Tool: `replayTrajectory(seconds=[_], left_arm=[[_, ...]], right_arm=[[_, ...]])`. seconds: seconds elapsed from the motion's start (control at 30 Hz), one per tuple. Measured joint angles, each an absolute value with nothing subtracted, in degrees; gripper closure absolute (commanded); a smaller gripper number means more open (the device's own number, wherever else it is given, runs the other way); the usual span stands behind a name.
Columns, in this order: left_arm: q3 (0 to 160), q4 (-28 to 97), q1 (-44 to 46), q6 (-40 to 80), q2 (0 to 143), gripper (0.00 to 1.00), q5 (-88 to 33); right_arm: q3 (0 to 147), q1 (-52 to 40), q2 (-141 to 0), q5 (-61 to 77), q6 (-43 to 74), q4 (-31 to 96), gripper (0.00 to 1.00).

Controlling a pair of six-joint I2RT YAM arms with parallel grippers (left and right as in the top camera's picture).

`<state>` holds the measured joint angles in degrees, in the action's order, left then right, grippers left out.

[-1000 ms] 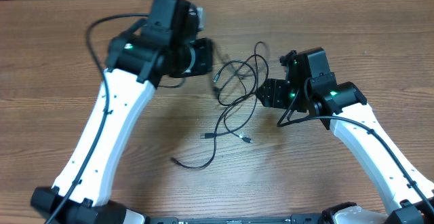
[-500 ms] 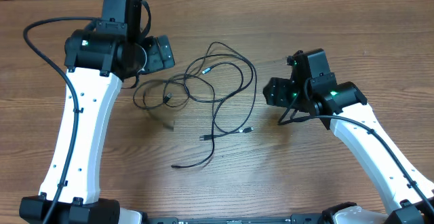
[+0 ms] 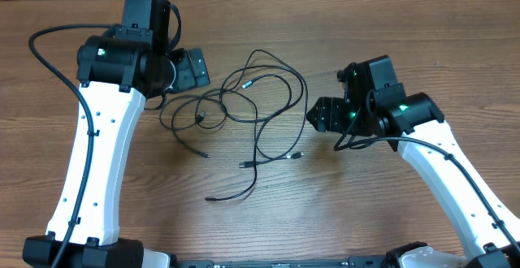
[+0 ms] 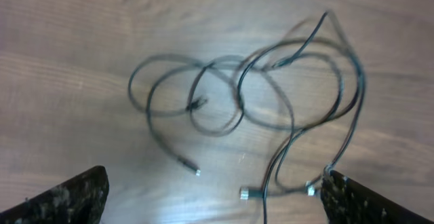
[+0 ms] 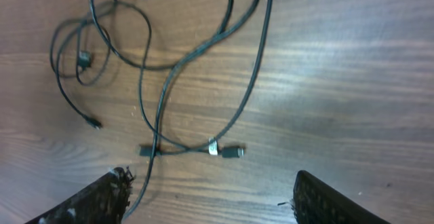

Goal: Untangle cables

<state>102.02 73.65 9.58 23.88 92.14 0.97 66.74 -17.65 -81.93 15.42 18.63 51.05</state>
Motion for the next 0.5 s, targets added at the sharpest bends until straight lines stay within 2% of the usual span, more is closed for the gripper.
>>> replayTrajectory(seconds=[0.23, 0.4, 0.5], left_arm=[[102.0, 66.5, 12.4, 16.0, 94.2, 0.00, -3.9], [102.0, 61.7, 16.4, 12.4, 100.6, 0.04, -5.2], [102.0, 58.7, 18.3, 11.4, 105.4, 0.10, -5.6]], right_arm=[[67.8, -17.6, -81.9, 14.6, 18.2, 51.1, 0.23], [67.8, -17.6, -81.9, 14.5, 18.1, 51.2, 0.23], [67.8, -17.6, -81.9, 14.5, 18.0, 51.2, 0.23]])
